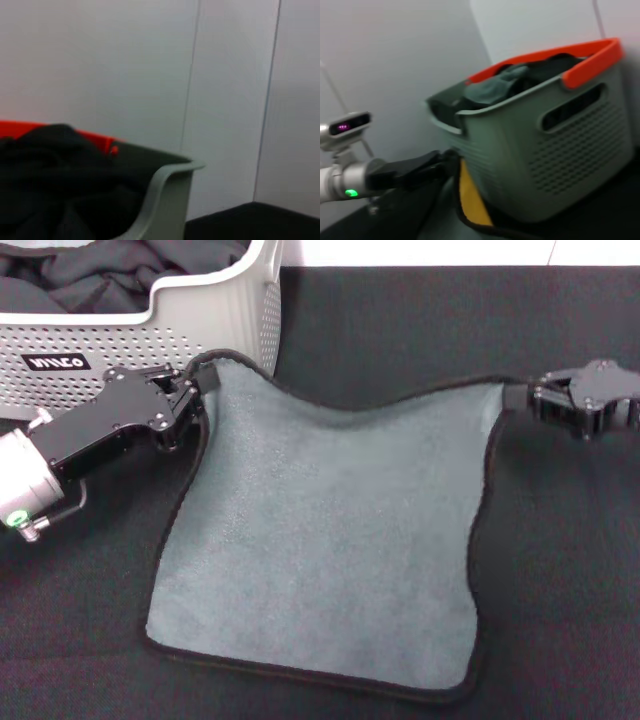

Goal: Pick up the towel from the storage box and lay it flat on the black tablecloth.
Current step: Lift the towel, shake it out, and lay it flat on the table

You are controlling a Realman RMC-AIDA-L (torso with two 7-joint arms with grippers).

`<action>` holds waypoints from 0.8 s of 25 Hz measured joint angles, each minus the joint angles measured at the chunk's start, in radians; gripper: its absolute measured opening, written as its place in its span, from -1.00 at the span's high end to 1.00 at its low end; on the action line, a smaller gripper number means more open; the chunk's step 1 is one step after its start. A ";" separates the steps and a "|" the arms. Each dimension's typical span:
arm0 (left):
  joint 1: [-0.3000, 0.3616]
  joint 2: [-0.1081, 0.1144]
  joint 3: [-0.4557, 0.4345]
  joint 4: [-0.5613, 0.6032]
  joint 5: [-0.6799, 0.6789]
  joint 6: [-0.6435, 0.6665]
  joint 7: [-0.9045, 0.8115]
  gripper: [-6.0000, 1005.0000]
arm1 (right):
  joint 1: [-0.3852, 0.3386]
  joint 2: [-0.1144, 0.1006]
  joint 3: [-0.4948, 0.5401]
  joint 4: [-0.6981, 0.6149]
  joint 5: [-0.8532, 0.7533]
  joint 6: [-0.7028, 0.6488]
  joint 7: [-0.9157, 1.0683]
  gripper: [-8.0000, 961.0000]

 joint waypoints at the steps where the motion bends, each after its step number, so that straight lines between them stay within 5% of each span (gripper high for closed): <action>1: 0.000 0.000 0.000 0.000 0.000 -0.013 0.000 0.94 | 0.003 0.000 -0.002 0.000 -0.002 -0.021 0.002 0.91; 20: -0.042 -0.036 0.001 0.010 0.052 -0.227 -0.011 0.93 | 0.137 0.025 -0.007 0.098 -0.149 -0.314 0.055 0.91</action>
